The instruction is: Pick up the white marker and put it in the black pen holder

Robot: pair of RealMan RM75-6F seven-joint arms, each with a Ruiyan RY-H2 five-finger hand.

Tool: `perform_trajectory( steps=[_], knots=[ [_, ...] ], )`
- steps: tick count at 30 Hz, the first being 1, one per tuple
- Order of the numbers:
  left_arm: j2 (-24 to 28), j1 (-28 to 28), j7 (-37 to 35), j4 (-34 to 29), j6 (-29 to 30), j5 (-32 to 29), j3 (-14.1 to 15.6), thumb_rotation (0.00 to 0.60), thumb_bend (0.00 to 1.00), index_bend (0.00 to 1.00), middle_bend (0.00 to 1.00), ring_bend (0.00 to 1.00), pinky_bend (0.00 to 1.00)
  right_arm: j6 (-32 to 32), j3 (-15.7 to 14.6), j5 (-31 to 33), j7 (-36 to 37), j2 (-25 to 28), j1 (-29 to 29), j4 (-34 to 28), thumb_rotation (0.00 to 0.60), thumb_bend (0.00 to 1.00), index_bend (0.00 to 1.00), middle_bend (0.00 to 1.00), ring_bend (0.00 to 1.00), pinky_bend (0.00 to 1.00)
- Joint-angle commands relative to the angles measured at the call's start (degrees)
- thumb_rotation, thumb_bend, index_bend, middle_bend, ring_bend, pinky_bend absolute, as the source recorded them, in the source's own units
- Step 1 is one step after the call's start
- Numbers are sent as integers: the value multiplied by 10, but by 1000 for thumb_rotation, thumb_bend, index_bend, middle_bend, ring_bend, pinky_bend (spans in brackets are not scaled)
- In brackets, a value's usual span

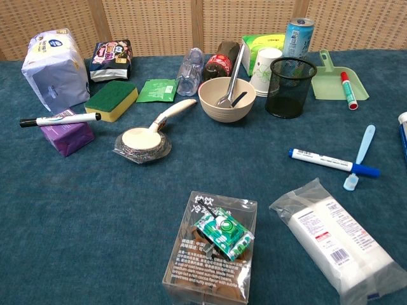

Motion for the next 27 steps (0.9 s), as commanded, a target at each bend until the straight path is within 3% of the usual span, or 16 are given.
perform_trajectory(
  steps=[1, 16, 22, 27],
  knots=[
    [0, 0, 1, 0, -1, 0, 1, 600, 65, 103, 0, 0, 0, -1, -1, 0, 0, 0, 0, 0, 600, 0, 89, 0, 0, 28],
    [0, 1, -1, -1, 2, 5, 2, 600, 66, 103, 0, 0, 0, -25, -7, -18, -5, -22, 19, -41, 600, 0, 121, 0, 0, 27],
    [2, 1, -4, 0, 2, 8, 2, 600, 66, 105, 0, 0, 0, -63, 2, -20, -27, -55, 52, -68, 600, 6, 245, 0, 0, 44],
    [4, 1, -12, 2, 1, 9, 3, 600, 65, 105, 0, 0, 0, -84, 19, -11, -64, -89, 79, -74, 600, 127, 320, 0, 0, 89]
  ],
)
